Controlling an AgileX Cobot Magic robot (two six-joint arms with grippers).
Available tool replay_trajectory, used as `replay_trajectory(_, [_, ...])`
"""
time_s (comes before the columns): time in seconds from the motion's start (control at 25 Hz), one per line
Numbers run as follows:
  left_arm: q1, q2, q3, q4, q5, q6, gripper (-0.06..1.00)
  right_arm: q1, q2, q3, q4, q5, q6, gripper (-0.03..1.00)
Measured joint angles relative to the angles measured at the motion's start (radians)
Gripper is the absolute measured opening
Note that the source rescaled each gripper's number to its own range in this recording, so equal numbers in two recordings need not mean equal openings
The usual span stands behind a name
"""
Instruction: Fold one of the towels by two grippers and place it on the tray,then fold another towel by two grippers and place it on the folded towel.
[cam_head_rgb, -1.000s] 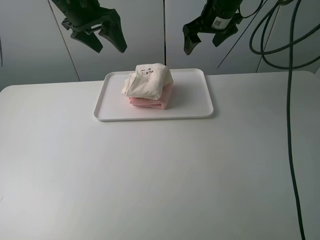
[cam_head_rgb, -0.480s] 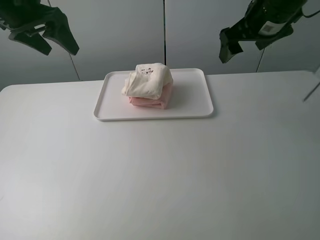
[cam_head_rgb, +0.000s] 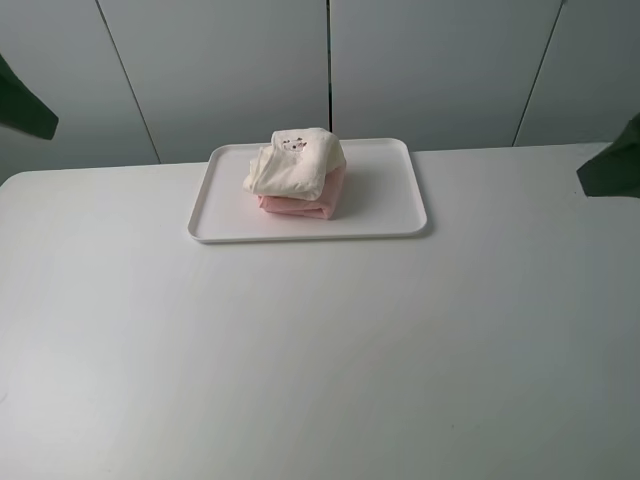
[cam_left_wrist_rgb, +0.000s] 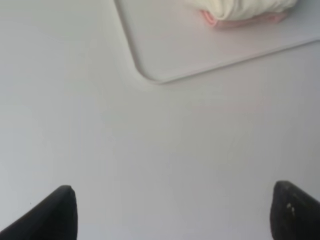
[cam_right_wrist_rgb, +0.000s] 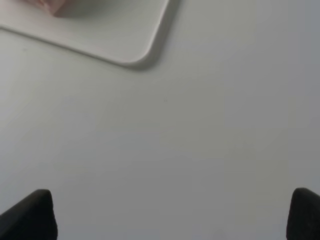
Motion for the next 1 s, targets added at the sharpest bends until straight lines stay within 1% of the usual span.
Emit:
replay_trajectory(0.2, [0.000,-0.217,0.146,0.019,0.009,-0.065,0.99,0.000,-0.227,0.069,0.000,0.160,0.000,1.00])
replay_trajectory(0.32, [0.000,-0.356,0.214,0.067,0.014,-0.109,0.99,0.000,-0.347,0.100,0.013,0.195,-0.008,1.00])
replay_trajectory(0.4, [0.000,-0.452,0.241,0.101,0.027,-0.139,0.99,0.000,-0.410,0.111,0.035,0.198,-0.011,1.00])
replay_trajectory(0.52, [0.000,-0.569,0.263,0.131,0.084,-0.176,0.99,0.000,-0.486,0.137,0.067,0.192,-0.011,1.00])
replay_trajectory(0.76, [0.000,-0.745,0.346,0.144,0.150,-0.217,0.99,0.000,-0.583,0.244,0.150,0.181,-0.014,1.00])
replay_trajectory(0.88, [0.000,-0.828,0.412,0.146,0.159,-0.219,0.99,0.000,-0.612,0.259,0.160,0.163,-0.041,1.00])
replay_trajectory(1.0, [0.000,-0.935,0.487,0.148,0.139,-0.209,0.99,0.000,-0.629,0.263,0.160,0.153,-0.080,1.00])
